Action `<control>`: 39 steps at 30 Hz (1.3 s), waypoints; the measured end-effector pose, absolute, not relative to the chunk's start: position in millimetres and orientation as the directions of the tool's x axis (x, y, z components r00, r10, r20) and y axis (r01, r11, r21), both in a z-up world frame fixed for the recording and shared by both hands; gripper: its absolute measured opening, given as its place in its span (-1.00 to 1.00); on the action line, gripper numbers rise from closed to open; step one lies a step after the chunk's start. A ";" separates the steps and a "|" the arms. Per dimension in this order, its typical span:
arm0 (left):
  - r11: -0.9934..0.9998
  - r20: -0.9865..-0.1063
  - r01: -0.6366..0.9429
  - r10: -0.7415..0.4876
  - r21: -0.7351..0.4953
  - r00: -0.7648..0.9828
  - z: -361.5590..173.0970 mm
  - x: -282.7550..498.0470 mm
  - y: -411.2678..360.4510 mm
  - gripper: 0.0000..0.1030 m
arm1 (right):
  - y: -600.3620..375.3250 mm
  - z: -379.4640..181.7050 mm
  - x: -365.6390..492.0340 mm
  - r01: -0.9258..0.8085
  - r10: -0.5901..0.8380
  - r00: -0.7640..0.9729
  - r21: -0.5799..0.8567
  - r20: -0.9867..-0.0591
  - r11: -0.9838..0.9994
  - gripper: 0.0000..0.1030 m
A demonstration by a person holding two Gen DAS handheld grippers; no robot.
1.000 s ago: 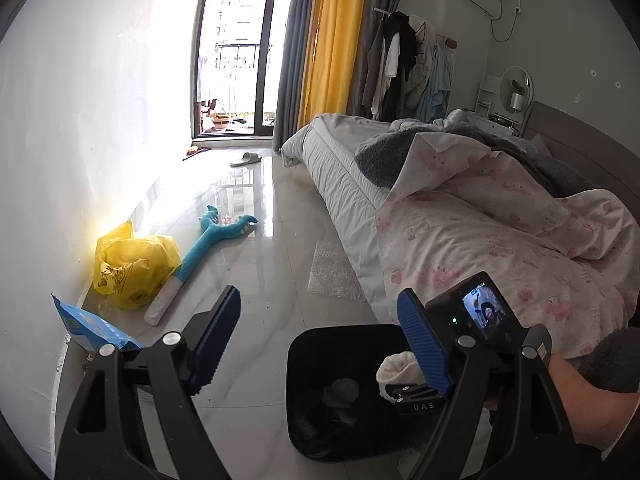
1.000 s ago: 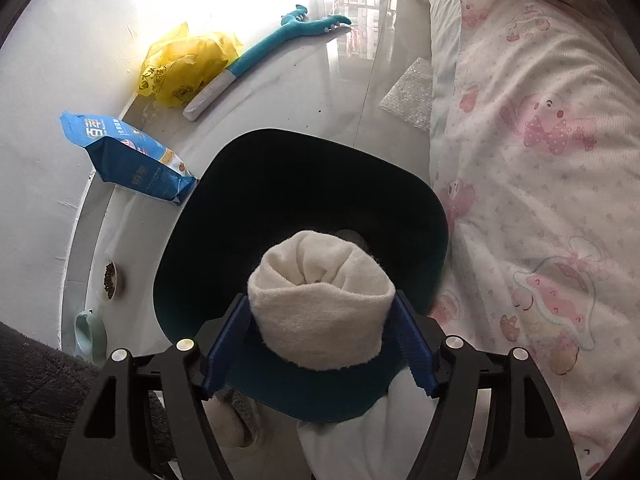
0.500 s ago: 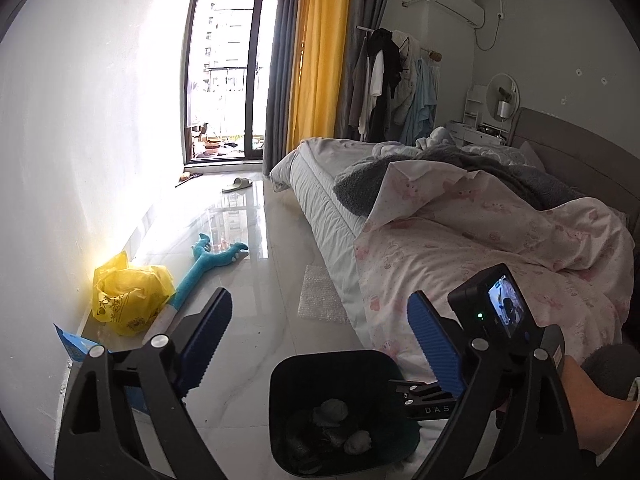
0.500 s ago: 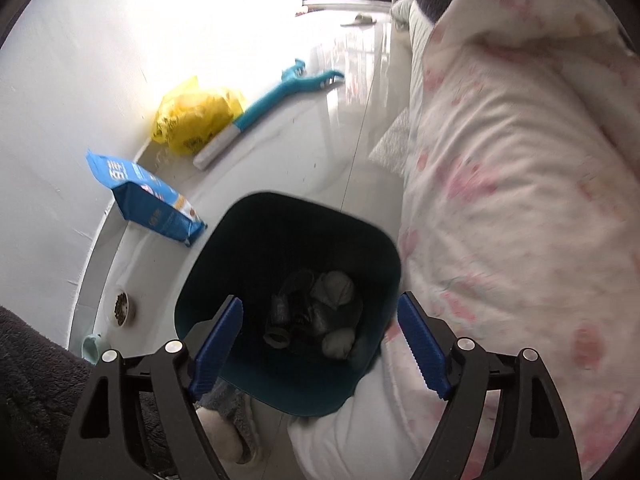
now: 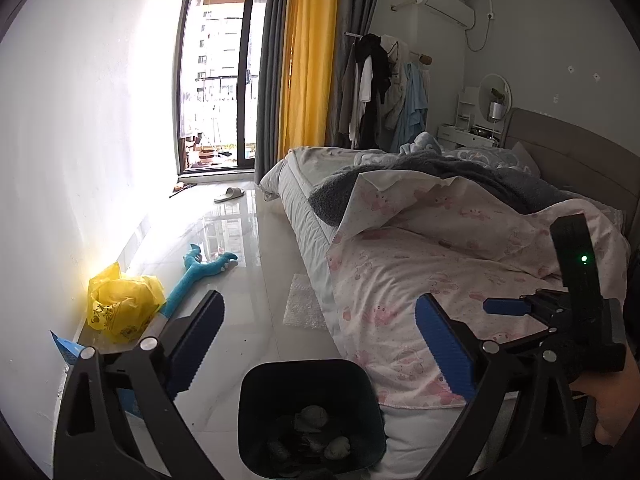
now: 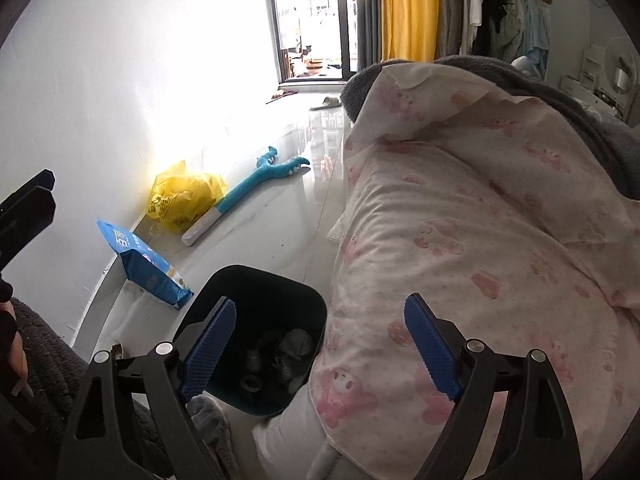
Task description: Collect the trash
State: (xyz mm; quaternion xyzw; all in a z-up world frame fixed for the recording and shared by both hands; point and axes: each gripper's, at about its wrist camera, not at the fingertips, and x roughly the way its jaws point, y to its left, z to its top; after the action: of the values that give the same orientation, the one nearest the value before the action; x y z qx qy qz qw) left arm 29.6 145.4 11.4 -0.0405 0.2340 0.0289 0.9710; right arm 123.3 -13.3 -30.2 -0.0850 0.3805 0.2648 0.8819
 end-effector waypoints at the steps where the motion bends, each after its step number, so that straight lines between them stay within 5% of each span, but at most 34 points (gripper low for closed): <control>1: 0.995 -0.454 -0.073 0.037 -0.062 0.890 12.5 29.1 141.4 0.90 | -21.0 -25.4 121.5 -0.524 0.402 0.584 0.051 -0.705 0.850 0.75; 17: 0.998 -0.389 -0.046 0.058 0.040 0.920 21.7 6.3 76.8 0.94 | -138.6 34.9 62.2 -0.369 0.329 0.788 0.028 -0.520 0.929 0.93; 30: 1.000 -0.360 0.008 -0.017 -0.026 0.933 25.6 -14.3 55.4 0.94 | -234.3 49.2 -4.0 -0.333 0.359 0.864 0.134 -0.354 0.933 0.93; 39: 0.999 -0.352 0.031 -0.032 -0.006 0.936 26.8 -29.6 42.5 0.94 | -231.6 39.6 -5.6 -0.388 0.401 0.837 0.113 -0.371 0.915 0.93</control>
State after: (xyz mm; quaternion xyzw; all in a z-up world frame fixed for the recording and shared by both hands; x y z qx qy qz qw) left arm -29.6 42.5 26.8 -0.0002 0.1788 -0.0160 0.9838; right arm -5.6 -231.6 39.6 0.0167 0.1971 0.2060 0.9584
